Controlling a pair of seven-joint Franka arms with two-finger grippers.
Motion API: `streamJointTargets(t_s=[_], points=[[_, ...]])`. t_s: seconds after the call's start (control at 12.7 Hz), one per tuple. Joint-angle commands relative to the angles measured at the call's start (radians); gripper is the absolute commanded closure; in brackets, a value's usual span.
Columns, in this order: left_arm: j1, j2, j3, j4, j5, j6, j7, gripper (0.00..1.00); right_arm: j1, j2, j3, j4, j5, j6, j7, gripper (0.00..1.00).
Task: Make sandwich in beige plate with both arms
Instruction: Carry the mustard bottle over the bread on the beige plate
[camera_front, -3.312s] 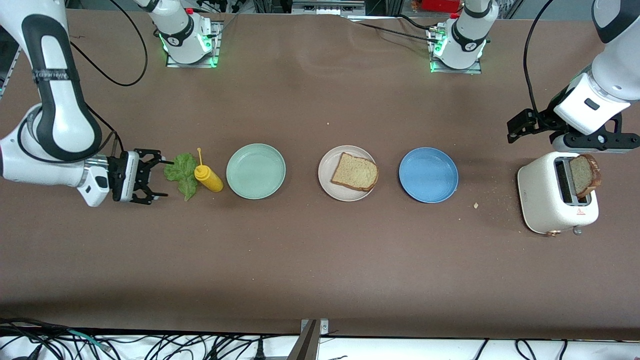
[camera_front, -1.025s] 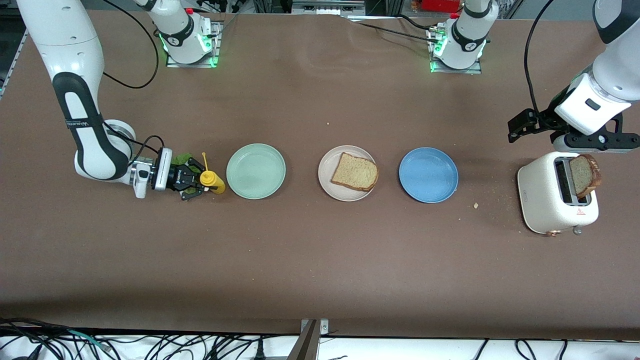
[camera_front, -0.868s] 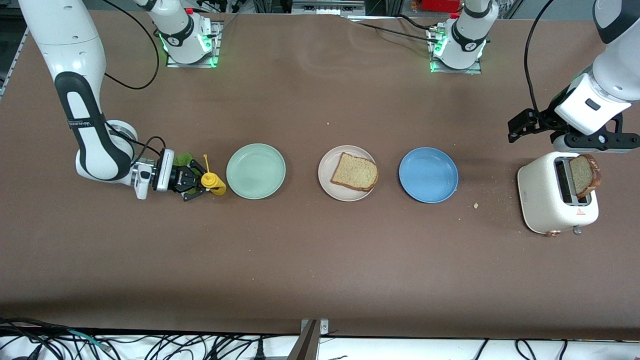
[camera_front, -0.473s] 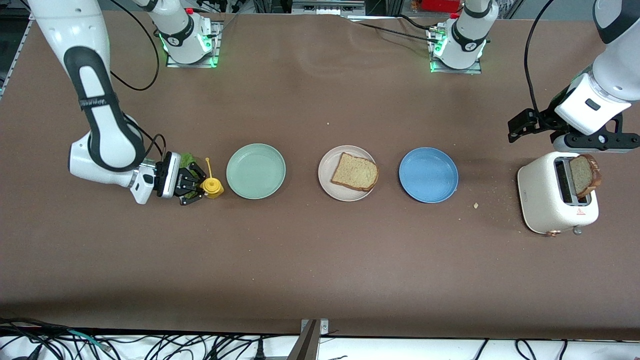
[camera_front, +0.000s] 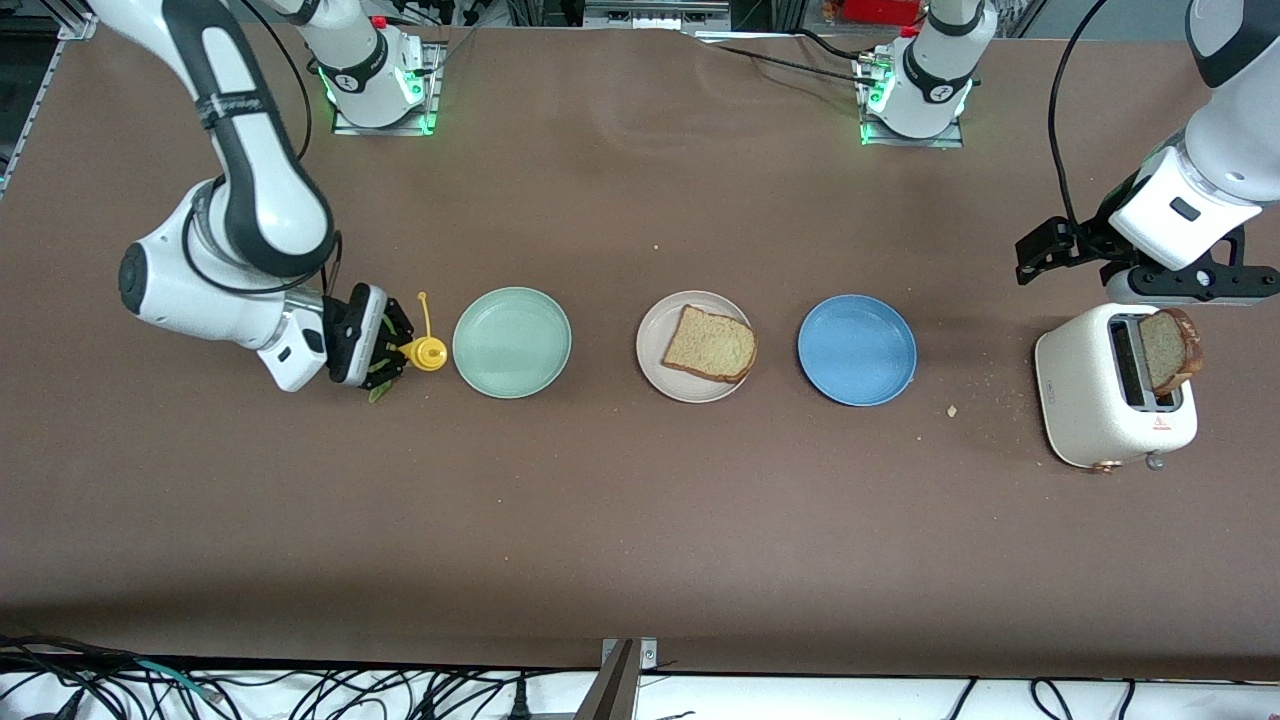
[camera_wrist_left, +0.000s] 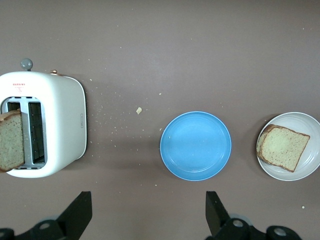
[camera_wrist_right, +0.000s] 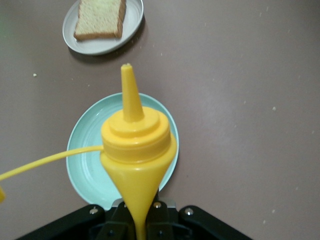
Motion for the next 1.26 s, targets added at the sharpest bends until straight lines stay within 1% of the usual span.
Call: streamJointTargets(t_s=[0.0, 0.24, 0.47, 0.55, 0.63, 0.71, 0.87, 0.95, 1.1, 1.18], points=[[-0.006, -0.012, 0.008, -0.008, 0.022, -0.008, 0.019, 0.00, 0.130, -0.051, -0.047, -0.028, -0.177, 0.015, 0.286, 1.00], [-0.006, -0.012, 0.007, -0.006, 0.024, -0.012, 0.013, 0.00, 0.263, -0.057, -0.052, -0.020, -0.312, 0.010, 0.589, 1.00], [0.014, -0.024, 0.016, 0.000, 0.024, -0.031, 0.016, 0.00, 0.438, -0.048, -0.060, 0.000, -0.496, 0.005, 0.928, 1.00], [0.014, -0.024, 0.013, 0.001, 0.024, -0.050, 0.016, 0.00, 0.493, -0.036, -0.060, 0.021, -0.563, -0.016, 1.031, 1.00], [0.014, -0.024, 0.013, 0.012, 0.024, -0.050, 0.016, 0.00, 0.538, -0.011, -0.061, 0.064, -0.620, -0.075, 1.116, 1.00], [0.014, -0.024, 0.013, 0.035, 0.024, -0.057, 0.015, 0.00, 0.579, 0.022, -0.061, 0.133, -0.676, -0.164, 1.188, 1.00], [0.014, -0.023, 0.008, 0.043, 0.026, -0.058, 0.016, 0.00, 0.682, 0.124, -0.072, 0.300, -0.766, -0.350, 1.311, 1.00], [0.014, -0.024, 0.002, 0.041, 0.024, -0.071, 0.016, 0.00, 0.745, 0.186, -0.104, 0.387, -0.800, -0.435, 1.348, 1.00], [0.012, -0.018, 0.003, 0.043, 0.026, -0.079, 0.018, 0.00, 0.864, 0.329, -0.196, 0.573, -0.808, -0.586, 1.364, 1.00], [0.012, -0.020, 0.006, 0.043, 0.026, -0.079, 0.019, 0.00, 0.894, 0.384, -0.227, 0.643, -0.806, -0.629, 1.364, 1.00]])
